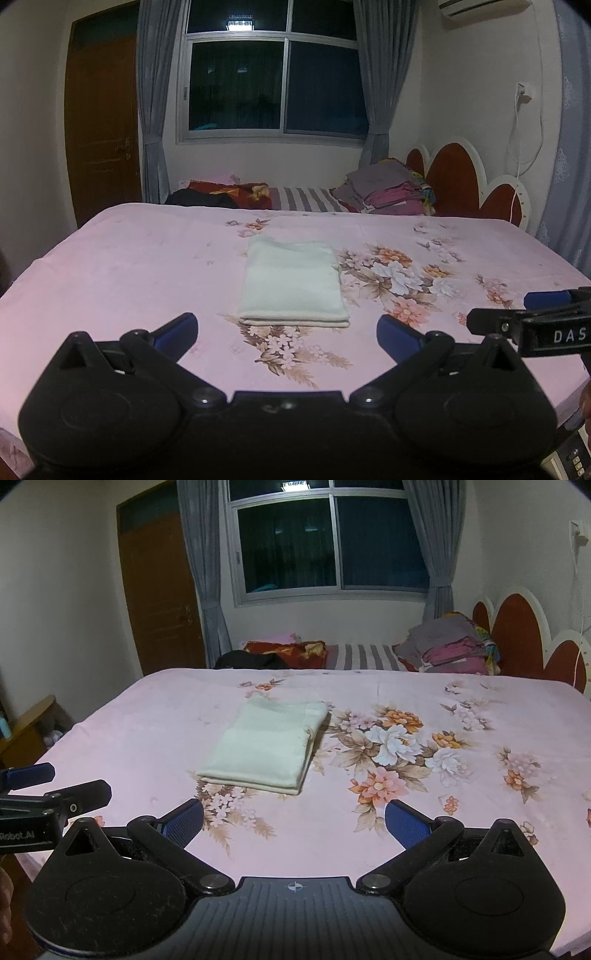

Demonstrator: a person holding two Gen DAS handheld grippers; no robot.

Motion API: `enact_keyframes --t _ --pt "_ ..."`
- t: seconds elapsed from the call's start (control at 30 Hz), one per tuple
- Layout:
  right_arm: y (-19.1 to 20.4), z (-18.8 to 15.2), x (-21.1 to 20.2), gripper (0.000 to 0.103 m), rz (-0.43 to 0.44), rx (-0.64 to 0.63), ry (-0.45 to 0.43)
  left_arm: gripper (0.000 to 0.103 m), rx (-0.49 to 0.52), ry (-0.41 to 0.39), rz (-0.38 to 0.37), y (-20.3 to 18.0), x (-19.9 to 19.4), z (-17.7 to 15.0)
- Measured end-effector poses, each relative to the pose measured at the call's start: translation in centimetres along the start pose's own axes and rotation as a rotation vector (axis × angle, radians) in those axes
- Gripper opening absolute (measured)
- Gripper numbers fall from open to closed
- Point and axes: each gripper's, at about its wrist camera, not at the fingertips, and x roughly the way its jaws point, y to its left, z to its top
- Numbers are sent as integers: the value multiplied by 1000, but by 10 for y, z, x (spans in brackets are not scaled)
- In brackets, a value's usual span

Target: Fold small clothes

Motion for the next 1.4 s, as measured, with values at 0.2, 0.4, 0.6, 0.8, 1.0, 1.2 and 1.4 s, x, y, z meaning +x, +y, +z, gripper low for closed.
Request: enact_keyframes --t 0.2,0.4,0.6,0.8,1.0,1.2,1.4 --pt "5 0 -1 103 4 -10 -3 103 2 1 -1 0 0 0" --pt "5 0 -1 103 4 -14 -2 103 5 3 1 3 1 0" --pt "6 0 -1 103 4 -13 -3 103 10 2 4 3 2 0" --pt "5 2 -5 103 4 -14 -5 103 12 -2 -1 4 1 0" --pt "2 2 -7 103 0 -15 -6 103 12 -3 -9 4 -1 2" --pt "0 3 -10 103 -1 -16 -10 103 9 -1 -12 4 -1 3" --pt "-2 4 -11 103 -2 -18 -8 103 10 -2 -15 5 -1 3"
